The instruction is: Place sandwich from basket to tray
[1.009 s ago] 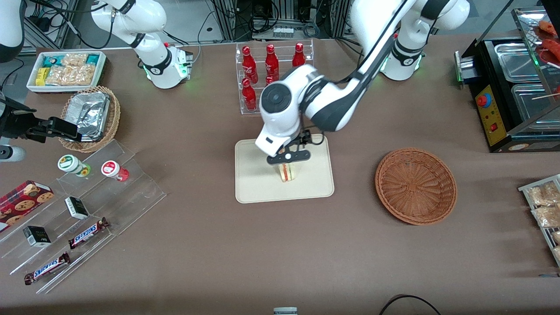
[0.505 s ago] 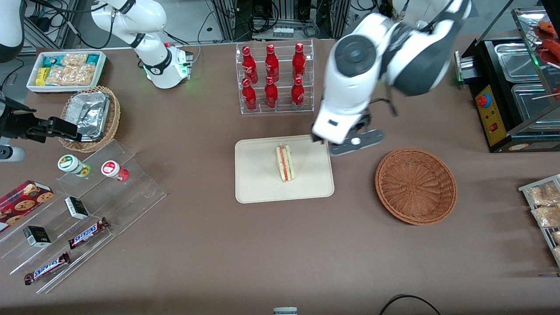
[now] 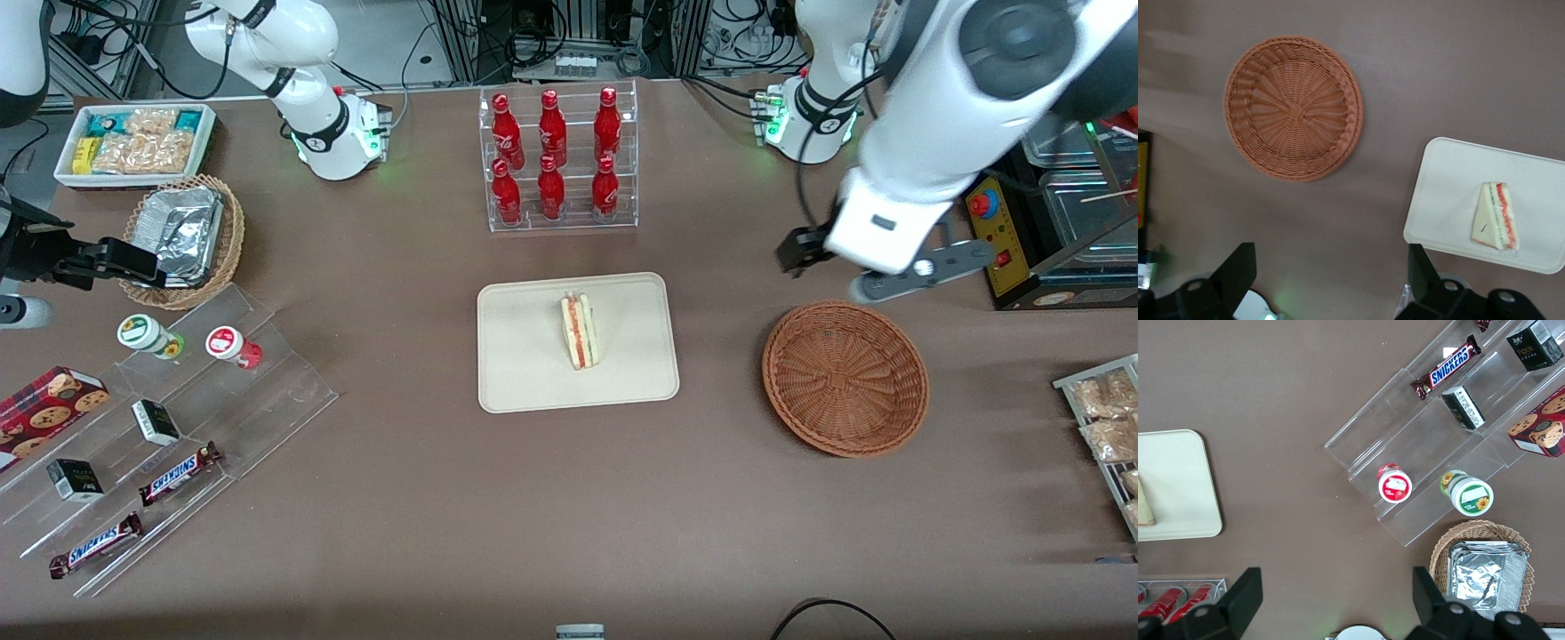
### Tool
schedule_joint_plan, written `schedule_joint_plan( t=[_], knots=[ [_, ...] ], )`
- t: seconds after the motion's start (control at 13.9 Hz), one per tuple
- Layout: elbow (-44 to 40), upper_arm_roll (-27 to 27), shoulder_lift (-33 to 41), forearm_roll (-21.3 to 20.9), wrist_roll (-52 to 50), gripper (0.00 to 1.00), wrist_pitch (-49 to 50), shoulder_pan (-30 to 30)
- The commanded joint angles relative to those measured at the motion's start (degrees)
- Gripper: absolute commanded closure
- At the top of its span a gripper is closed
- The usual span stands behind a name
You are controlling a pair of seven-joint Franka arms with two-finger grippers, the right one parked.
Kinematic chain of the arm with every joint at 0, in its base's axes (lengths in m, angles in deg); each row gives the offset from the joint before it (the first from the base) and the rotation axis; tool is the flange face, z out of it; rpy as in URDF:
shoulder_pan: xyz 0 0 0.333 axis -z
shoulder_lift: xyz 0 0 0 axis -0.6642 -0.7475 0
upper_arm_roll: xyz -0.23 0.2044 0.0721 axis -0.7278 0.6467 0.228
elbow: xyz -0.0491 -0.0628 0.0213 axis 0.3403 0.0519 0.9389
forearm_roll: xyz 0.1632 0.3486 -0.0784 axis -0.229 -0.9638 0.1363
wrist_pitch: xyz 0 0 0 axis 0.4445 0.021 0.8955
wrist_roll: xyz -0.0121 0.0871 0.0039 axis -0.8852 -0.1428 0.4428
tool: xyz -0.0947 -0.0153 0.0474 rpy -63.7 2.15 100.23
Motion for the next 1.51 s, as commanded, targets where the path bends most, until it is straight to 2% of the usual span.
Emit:
schedule_joint_plan(
  t=[0.0,0.22,0.36,0.65,0.94,1.15,1.44],
  knots=[
    [2.5,-0.6,5.4,0.7,8.7,0.0,3.5,-5.0],
    [4.5,-0.6,8.7,0.8,18.2,0.0,4.2,-11.6],
    [4.6,-0.5,9.7,0.7,23.4,0.0,5.7,-13.4],
    [4.5,-0.1,10.3,0.6,25.0,0.0,6.1,-13.7],
    [5.2,3.5,10.2,0.8,28.6,0.0,6.3,-12.7],
    [6.6,4.1,10.3,3.5,28.7,0.0,5.8,-12.8],
    [6.8,5.9,9.8,4.1,29.1,0.0,5.5,-13.0]
  ],
)
